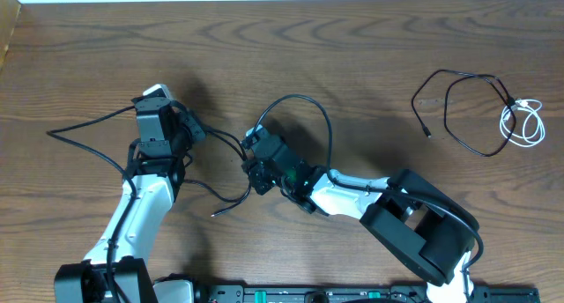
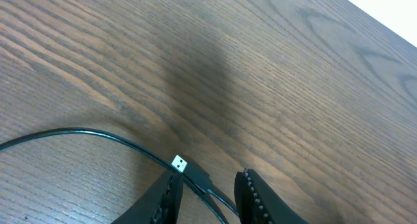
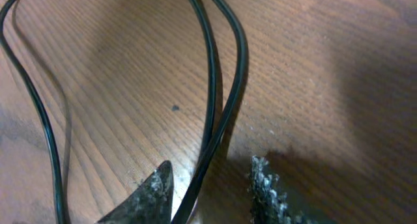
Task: Untangle cables
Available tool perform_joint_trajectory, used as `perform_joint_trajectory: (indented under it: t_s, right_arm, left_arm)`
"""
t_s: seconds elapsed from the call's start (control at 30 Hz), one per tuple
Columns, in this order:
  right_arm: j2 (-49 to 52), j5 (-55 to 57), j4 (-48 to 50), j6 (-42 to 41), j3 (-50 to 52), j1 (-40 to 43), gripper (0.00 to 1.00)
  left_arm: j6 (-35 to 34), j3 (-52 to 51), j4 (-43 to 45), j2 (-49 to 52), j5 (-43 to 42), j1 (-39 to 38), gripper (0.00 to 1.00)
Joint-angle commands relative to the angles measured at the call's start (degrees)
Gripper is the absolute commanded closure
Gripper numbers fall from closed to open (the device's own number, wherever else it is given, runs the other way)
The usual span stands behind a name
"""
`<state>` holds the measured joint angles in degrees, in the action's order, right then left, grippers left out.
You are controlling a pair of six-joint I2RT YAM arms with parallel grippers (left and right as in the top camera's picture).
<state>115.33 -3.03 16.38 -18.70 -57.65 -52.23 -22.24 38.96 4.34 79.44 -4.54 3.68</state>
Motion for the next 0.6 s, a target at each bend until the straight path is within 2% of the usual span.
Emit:
perform_joint_trajectory:
  t_s: [0.0,0.57]
  right_arm:
    - [0.13,2.01,0.09,0.31,-0.85,-0.28,0.68]
    - [0.13,-0.11,-5.70,0.57,-1.44,-1.73,0.76]
  left_arm:
    - [0.48,0.92,0.00,-0.13,0.57,0.15,0.68]
    - [0.48,0.92,-0.02,-0.13,0.57,0.15,0.67]
